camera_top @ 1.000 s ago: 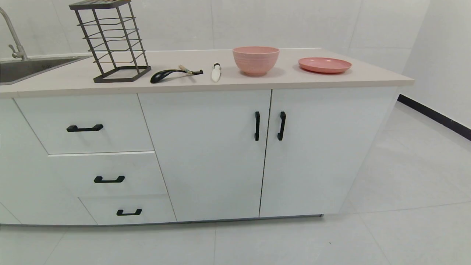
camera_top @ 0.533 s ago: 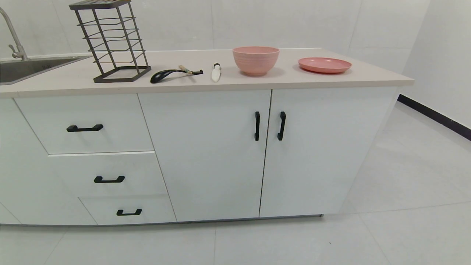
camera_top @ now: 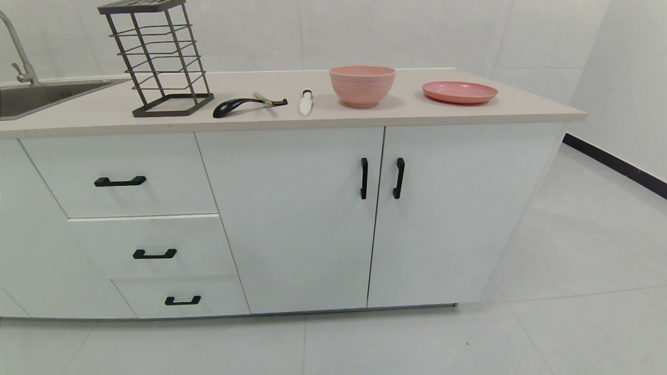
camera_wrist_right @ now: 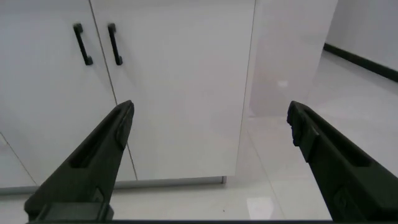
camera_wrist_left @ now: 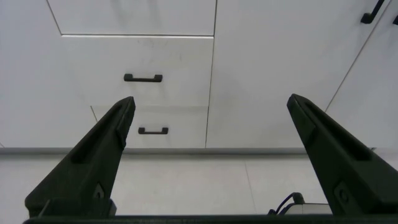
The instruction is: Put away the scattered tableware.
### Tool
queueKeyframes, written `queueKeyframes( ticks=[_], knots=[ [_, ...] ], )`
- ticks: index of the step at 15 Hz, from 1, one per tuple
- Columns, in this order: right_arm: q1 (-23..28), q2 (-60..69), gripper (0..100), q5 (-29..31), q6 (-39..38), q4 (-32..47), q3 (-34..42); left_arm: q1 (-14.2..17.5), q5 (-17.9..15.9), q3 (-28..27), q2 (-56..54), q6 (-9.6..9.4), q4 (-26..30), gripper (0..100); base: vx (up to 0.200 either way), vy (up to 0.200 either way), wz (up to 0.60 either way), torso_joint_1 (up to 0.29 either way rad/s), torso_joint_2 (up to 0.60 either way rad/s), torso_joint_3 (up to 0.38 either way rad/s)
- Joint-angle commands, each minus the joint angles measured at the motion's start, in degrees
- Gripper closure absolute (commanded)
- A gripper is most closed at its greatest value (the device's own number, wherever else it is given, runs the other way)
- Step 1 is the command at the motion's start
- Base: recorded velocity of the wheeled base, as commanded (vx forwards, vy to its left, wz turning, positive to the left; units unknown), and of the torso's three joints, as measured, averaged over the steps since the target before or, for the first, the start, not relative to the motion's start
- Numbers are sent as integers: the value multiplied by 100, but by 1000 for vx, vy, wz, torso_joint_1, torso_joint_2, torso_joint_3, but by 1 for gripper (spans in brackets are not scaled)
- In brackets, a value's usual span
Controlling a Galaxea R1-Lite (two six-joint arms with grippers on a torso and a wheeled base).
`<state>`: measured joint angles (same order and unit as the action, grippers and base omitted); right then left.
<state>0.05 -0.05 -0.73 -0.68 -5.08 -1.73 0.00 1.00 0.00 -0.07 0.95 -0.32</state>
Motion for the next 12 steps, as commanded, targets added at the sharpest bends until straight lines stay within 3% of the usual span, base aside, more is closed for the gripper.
queueKeyframes(
  ticks=[1,6,12],
  knots=[
    [4,-57,0,-120,139,95,-486,9,-3,0,7,2,-3,0,0,0,0,0,0,0],
    [-172,-1050,0,-1113,130,702,-1268,0,-3,0,7,-7,-3,0,0,0,0,0,0,0],
    [-972,-2535,0,-1192,77,684,-1532,0,-12,0,7,-69,-3,0,0,0,0,0,0,0]
  ],
)
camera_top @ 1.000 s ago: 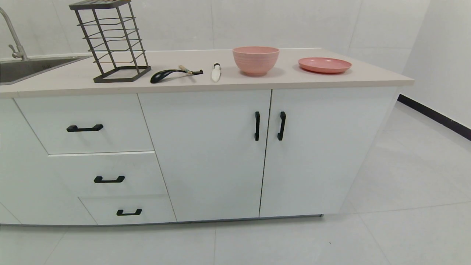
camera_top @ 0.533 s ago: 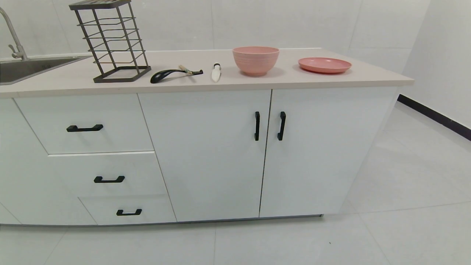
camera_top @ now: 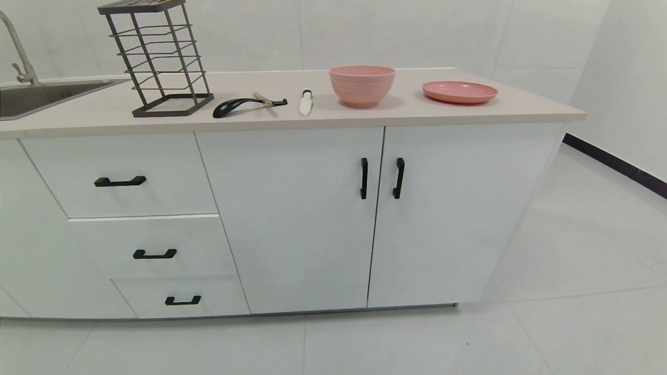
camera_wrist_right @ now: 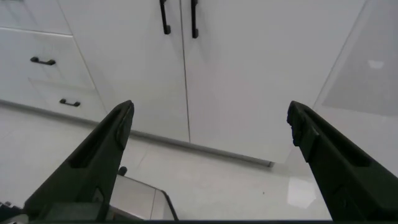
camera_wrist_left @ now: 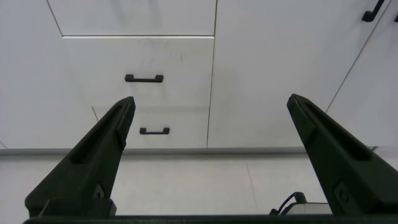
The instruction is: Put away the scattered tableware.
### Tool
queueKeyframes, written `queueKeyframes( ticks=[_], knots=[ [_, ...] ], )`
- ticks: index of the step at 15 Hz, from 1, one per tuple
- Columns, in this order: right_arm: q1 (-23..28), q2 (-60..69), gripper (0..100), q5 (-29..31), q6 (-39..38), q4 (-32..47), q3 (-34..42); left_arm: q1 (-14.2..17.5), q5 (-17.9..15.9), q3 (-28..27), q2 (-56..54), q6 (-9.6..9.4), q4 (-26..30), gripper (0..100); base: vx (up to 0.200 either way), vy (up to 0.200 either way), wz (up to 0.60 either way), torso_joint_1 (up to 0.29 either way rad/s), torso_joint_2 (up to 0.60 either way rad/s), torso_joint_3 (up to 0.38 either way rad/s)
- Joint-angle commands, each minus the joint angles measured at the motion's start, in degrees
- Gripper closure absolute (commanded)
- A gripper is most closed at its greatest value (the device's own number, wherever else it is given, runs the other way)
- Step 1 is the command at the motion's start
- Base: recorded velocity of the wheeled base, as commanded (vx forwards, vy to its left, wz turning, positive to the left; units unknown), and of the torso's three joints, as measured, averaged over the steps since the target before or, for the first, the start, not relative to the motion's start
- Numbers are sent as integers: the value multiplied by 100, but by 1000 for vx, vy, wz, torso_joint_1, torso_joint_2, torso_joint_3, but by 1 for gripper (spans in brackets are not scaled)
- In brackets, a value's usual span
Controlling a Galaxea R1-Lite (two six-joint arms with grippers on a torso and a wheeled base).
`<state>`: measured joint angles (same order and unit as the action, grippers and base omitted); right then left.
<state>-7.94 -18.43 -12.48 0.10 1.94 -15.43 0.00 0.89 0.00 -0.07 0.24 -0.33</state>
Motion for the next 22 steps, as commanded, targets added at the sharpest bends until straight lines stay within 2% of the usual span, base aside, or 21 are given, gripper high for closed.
queueKeyframes(
  ticks=[1,2,4,7,13,17,22],
  knots=[
    [-261,-1040,0,-17,-1,-115,-258,9,-1,0,7,-42,7,0,0,0,0,0,0,0],
    [-270,-1057,0,-17,-1,-132,-258,0,-1,0,7,-42,7,0,0,0,0,0,0,0],
    [-595,-2252,0,-17,8,-1099,-399,9,-45,0,7,-51,7,0,0,0,0,0,0,0],
    [-683,-3465,0,-88,17,-2417,-311,0,-45,0,7,-51,7,0,0,0,0,0,0,0],
    [-692,-5047,0,-668,333,-3463,-663,0,-45,0,7,-51,7,0,0,0,0,0,0,0],
    [-736,-6401,0,-1107,605,-4553,-944,0,-45,0,7,-51,7,0,0,0,0,0,0,0],
    [-788,-7306,0,-1678,896,-5388,-988,0,-63,0,7,-51,7,0,0,0,0,0,0,0]
  ],
)
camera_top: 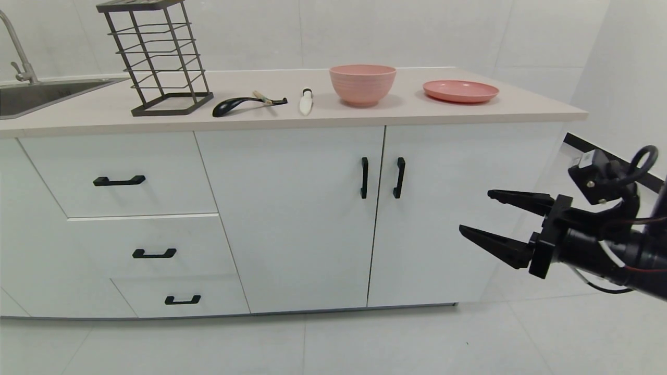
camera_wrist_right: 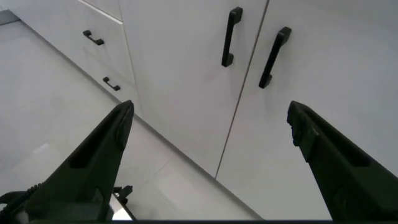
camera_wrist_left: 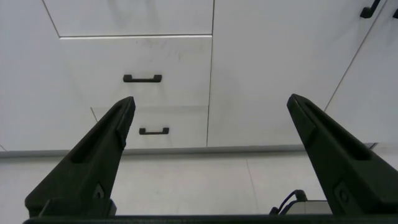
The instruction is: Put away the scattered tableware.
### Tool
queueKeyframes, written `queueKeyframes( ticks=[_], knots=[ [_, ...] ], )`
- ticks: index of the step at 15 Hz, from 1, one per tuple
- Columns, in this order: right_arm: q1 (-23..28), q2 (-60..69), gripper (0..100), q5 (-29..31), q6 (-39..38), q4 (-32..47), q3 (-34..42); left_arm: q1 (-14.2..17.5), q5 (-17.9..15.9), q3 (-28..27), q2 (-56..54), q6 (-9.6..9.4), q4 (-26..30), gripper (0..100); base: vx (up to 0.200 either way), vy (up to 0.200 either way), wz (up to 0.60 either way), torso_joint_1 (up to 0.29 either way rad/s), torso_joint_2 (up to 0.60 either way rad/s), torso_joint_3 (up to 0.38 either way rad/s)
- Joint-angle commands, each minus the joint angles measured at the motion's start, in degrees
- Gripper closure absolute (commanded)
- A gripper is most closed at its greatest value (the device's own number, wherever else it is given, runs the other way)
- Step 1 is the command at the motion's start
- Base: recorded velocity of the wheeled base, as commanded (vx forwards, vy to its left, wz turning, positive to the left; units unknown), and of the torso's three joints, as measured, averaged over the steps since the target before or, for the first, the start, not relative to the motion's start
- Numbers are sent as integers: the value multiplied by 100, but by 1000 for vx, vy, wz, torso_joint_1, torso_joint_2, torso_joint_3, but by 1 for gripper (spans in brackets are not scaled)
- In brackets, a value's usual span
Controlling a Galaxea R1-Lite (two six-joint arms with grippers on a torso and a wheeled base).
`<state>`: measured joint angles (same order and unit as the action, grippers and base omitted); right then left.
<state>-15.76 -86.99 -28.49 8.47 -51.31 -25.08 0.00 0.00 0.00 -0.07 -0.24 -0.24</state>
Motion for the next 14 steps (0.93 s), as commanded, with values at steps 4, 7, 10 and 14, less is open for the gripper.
queueKeyframes(
  ticks=[4,7,10,14],
  knots=[
    [-41,-978,0,-104,93,-591,-112,0,-44,0,7,16,-2,0,0,0,0,0,0,0],
    [-155,-1681,0,-131,102,-740,-560,0,-44,0,7,33,-2,0,0,0,0,0,0,0],
    [-208,-2041,0,-236,111,-889,-903,9,-44,0,7,218,-20,0,0,0,0,0,0,0],
    [-208,-2059,0,-236,111,-898,-929,35,-246,-1301,209,394,-1101,0,0,0,0,0,0,0]
  ],
)
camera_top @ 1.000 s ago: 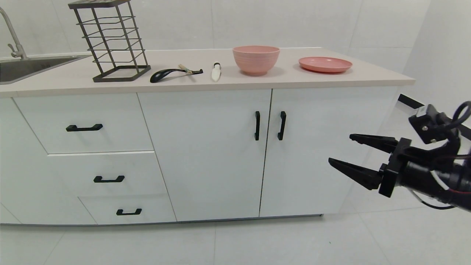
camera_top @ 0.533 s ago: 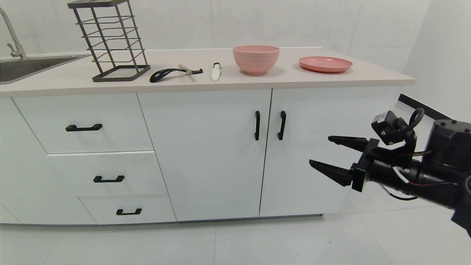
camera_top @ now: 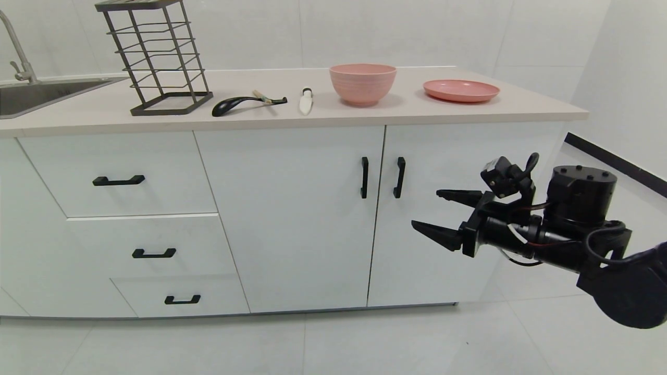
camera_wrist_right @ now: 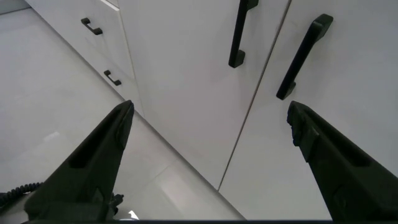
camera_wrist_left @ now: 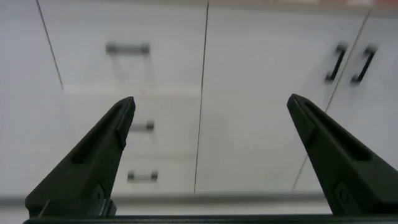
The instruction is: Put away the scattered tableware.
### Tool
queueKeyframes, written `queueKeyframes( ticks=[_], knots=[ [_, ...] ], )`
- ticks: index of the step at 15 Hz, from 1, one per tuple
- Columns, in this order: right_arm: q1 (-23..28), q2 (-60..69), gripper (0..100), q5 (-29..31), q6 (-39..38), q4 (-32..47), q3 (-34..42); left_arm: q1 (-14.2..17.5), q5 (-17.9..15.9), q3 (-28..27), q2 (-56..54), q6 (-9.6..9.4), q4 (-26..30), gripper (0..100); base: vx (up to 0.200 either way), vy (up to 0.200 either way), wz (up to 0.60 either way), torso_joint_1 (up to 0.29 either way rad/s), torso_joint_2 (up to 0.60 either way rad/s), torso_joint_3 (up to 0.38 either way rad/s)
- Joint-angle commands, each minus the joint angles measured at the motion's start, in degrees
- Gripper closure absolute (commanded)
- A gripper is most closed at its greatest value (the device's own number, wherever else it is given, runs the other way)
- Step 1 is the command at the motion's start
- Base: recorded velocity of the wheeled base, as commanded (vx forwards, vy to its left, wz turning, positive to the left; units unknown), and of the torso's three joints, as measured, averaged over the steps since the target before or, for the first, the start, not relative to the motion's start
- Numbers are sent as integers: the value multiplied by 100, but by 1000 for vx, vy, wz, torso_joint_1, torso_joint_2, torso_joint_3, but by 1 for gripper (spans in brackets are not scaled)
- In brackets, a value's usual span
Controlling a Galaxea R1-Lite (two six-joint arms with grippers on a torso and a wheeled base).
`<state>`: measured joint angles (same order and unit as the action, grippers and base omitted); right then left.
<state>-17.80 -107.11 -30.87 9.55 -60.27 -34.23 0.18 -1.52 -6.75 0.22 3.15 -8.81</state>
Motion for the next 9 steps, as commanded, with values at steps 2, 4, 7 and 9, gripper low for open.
queueKeyframes(
  ticks=[2,4,7,9],
  knots=[
    [-4,-56,0,-7,3,-2,-57,-89,-164,-845,171,107,73,0,0,0,0,0,0,0],
    [-4,-74,0,-7,3,-2,-101,-282,-929,-1434,672,125,424,0,0,0,0,0,0,0],
    [-4,-65,0,-7,3,-2,-128,-484,-1386,-1944,1797,116,442,0,0,0,0,0,0,0],
    [-4,-65,0,-7,3,-20,-136,-625,-1966,-1961,2448,-112,398,0,0,0,0,0,0,0]
  ],
)
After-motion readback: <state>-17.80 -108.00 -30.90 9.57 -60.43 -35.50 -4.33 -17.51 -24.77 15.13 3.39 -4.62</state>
